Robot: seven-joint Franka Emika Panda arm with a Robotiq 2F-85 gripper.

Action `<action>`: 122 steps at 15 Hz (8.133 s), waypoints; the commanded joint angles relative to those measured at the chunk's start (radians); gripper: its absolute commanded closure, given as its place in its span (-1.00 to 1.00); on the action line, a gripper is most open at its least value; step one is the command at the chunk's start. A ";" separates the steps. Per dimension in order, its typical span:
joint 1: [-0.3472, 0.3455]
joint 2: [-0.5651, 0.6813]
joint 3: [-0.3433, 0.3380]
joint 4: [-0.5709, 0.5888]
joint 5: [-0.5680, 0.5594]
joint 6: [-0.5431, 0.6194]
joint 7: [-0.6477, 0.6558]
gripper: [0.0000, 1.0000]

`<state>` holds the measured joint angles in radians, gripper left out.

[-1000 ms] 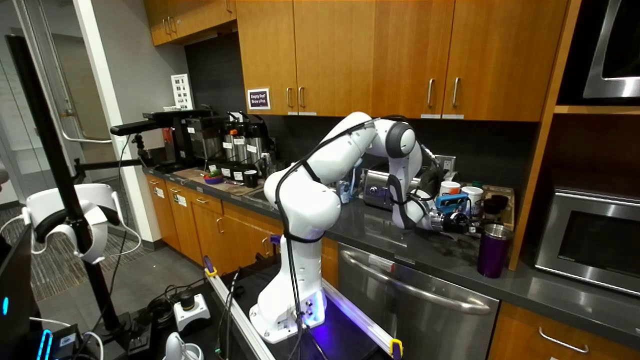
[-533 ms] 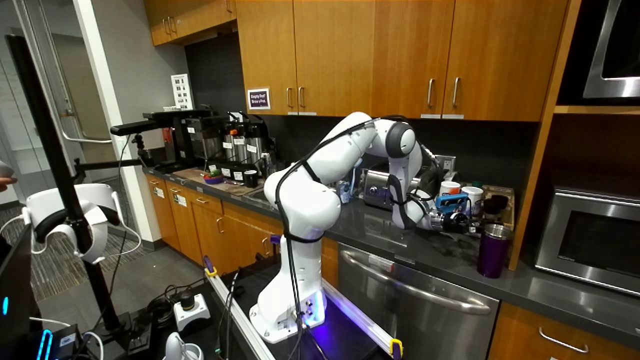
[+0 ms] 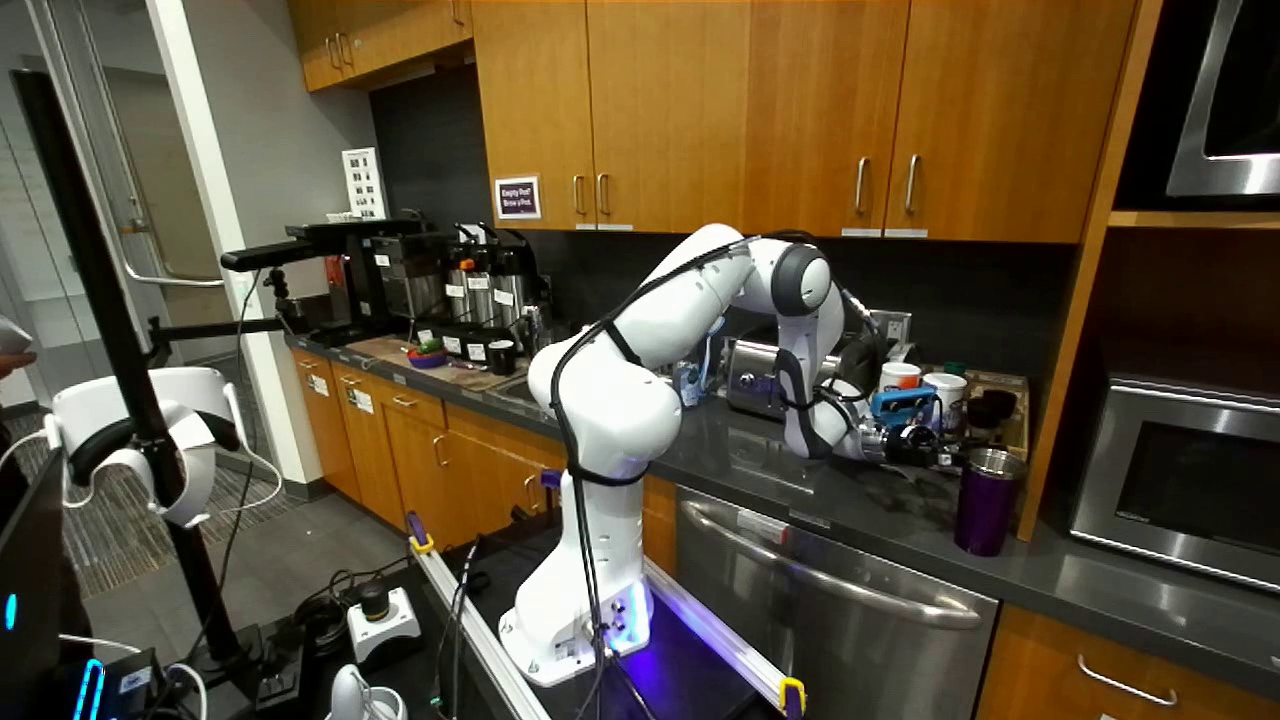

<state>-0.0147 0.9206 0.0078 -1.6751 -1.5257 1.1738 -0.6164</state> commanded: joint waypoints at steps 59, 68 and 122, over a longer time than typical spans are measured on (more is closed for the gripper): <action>0.069 -0.347 0.001 -0.652 -0.582 0.207 0.356 -1.00; 0.069 -0.370 0.002 -0.677 -0.595 0.227 0.356 -1.00; 0.069 -0.372 0.002 -0.680 -0.595 0.228 0.356 -1.00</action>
<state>0.0558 0.5471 0.0067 -2.3564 -2.1219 1.4051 -0.2607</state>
